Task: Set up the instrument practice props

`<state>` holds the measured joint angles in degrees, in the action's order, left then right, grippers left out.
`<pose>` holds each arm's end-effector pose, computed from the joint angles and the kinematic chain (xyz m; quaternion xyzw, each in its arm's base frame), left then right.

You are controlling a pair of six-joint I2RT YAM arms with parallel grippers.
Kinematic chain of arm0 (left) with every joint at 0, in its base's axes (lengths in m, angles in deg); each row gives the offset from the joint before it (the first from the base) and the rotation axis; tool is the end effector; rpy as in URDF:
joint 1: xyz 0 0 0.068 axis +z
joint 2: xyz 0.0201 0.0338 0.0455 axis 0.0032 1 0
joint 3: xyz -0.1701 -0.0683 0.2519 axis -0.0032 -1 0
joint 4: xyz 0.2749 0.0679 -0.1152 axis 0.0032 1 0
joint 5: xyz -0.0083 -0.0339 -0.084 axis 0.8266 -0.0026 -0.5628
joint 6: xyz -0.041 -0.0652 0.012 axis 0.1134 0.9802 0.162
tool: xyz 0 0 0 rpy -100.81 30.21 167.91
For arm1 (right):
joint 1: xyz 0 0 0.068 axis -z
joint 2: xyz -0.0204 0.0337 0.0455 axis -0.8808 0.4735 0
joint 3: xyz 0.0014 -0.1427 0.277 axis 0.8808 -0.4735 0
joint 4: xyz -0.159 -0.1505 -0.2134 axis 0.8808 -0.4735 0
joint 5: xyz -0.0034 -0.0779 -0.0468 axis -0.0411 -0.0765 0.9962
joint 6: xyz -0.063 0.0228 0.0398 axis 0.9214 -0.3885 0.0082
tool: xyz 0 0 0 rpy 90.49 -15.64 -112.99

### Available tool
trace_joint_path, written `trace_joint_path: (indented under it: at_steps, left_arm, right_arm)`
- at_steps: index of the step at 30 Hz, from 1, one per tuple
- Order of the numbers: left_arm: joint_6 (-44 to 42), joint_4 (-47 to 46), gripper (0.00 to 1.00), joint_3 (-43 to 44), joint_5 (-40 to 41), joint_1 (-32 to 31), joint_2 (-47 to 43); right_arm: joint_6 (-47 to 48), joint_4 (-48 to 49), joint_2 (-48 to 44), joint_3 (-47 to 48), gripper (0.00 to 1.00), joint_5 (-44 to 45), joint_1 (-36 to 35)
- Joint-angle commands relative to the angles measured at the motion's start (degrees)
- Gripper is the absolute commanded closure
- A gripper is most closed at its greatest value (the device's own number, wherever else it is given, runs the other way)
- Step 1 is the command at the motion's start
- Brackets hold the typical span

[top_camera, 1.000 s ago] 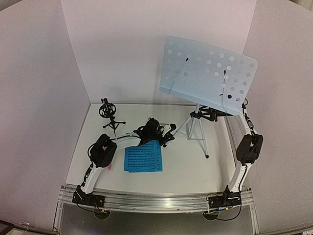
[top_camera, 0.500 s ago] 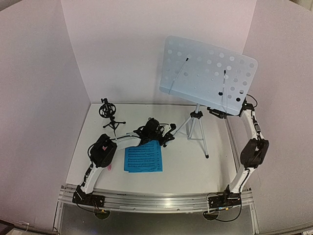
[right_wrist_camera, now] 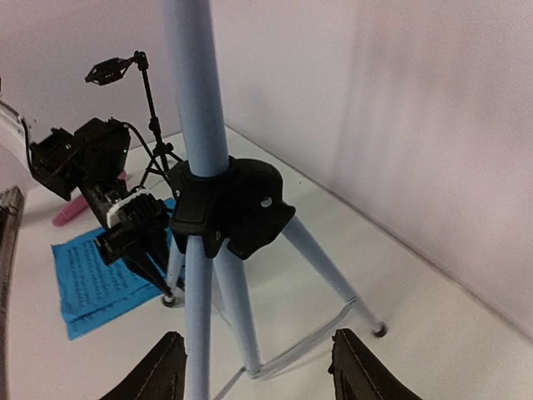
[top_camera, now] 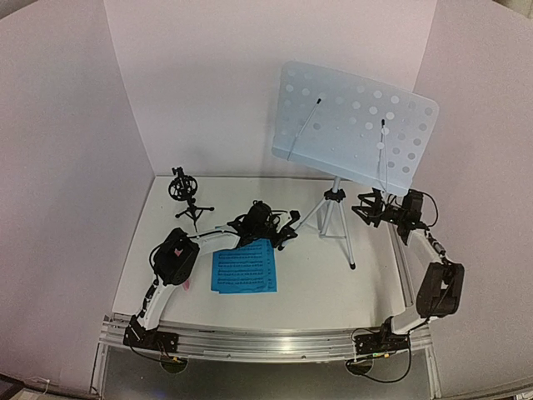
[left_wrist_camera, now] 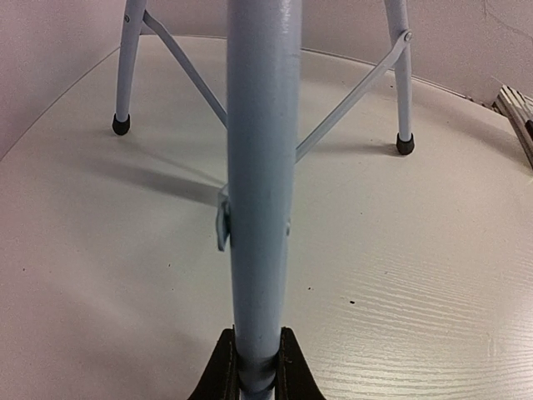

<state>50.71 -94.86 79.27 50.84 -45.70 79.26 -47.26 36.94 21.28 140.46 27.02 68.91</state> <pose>0.4136 -0.4715 0.1470 0.5277 0.6622 -0.3317 0.4160 0.3994 0.0064 0.3041 -0.3704 0.6706 0.2500 0.5921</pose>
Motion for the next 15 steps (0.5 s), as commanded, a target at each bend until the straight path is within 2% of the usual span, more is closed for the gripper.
trace_joint_path:
  at_steps: [1, 8, 15]
  left_arm:
    - [1.25, 0.48, 1.00, 0.89, 4.31, 0.62, 0.29]
    - [1.41, 0.91, 1.00, 1.27, 4.22, 0.62, 0.57]
    - [0.43, 1.47, 1.00, 1.85, 4.59, 0.62, 0.96]
  right_arm:
    - [15.31, 14.80, -4.14, -2.84, 0.42, 3.77, -1.61]
    - [35.05, 13.84, -6.01, -3.95, 0.43, 17.58, -6.71]
    - [47.40, 5.98, -4.50, -0.20, 0.42, 20.68, -8.85]
